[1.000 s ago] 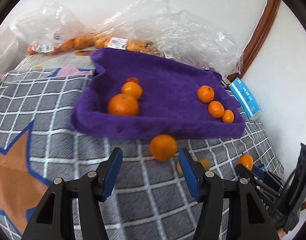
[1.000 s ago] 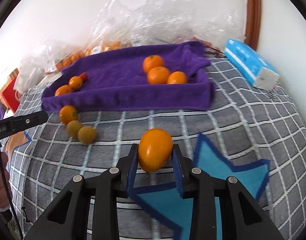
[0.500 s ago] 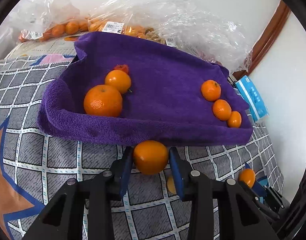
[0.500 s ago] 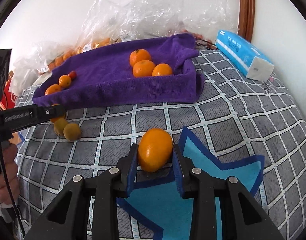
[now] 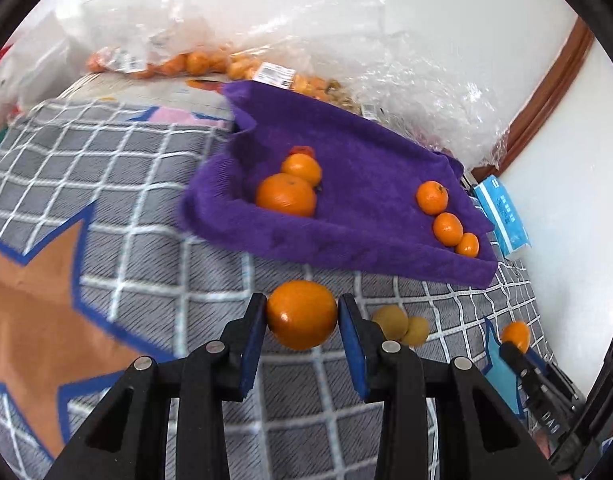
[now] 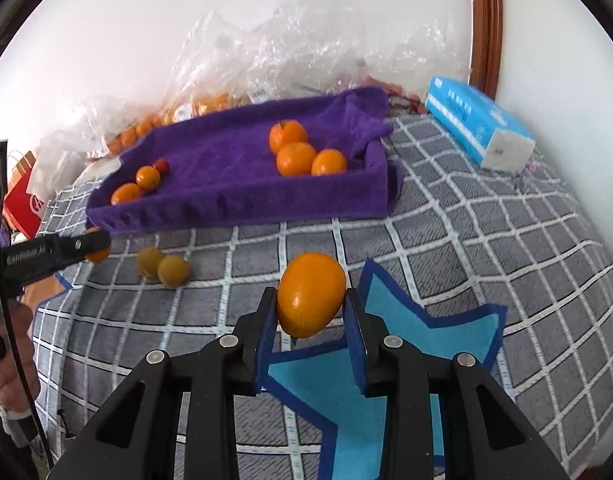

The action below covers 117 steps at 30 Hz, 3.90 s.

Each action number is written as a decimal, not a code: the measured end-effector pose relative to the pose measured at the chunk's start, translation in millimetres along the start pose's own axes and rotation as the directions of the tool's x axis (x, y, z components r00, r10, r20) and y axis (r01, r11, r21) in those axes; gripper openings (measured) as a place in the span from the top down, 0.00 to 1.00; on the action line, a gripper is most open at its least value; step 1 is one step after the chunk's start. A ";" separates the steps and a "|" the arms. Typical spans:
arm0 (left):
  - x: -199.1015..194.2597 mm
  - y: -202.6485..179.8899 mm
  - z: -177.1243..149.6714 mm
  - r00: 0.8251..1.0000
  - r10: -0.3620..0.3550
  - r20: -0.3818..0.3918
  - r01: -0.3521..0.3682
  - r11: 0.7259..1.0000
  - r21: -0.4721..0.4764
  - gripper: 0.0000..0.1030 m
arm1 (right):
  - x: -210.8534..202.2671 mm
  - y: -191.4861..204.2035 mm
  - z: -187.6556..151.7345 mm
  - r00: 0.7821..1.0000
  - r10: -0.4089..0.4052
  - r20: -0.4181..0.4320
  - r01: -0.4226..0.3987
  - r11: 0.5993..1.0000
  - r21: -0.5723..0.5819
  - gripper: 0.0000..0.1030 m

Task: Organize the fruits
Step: 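Lift the oval fruit with the right tool while the left tool grasps a loose orange, then carry the oval fruit and the orange over the purple towel with both tools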

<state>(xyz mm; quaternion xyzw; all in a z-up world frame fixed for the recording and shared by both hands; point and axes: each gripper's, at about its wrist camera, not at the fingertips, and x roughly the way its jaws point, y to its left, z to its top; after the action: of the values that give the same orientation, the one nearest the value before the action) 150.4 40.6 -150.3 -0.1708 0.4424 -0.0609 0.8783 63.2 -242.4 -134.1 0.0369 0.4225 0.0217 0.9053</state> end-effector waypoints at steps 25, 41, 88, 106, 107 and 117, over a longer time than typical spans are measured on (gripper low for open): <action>-85.4 25.1 -8.8 0.990 -0.008 0.141 0.008 1.000 -0.001 0.66 | -59.4 11.5 28.5 0.995 0.051 0.087 -0.059 0.994 0.087 0.68; -97.3 14.5 -4.6 0.987 -0.033 0.159 0.031 0.999 0.020 0.66 | -81.2 3.1 30.8 0.986 0.039 0.161 -0.056 0.993 0.103 0.68; -73.4 26.9 48.5 0.984 -0.026 0.177 0.025 1.000 0.009 0.66 | -52.3 36.6 70.1 0.981 0.024 0.194 -0.030 0.999 0.030 0.68; -14.0 17.6 93.2 0.989 -0.036 0.141 0.037 0.999 -0.004 0.66 | 35.3 44.1 110.2 0.989 0.057 0.137 -0.058 0.998 -0.001 0.68; -10.5 16.4 94.3 0.989 -0.037 0.140 0.038 0.999 -0.004 0.66 | 43.6 44.8 111.2 0.990 0.061 0.126 -0.060 0.998 -0.007 0.68; 32.2 -4.7 96.3 0.994 -0.061 0.086 0.059 0.998 0.025 0.66 | 86.4 41.0 104.9 0.994 0.088 0.061 -0.087 0.996 -0.027 0.68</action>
<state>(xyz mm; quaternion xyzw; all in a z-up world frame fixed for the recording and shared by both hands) 246.8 51.6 -120.0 -0.1766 0.3978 -0.0850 0.8963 198.7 -200.5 -129.4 0.0450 0.3917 0.0654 0.9167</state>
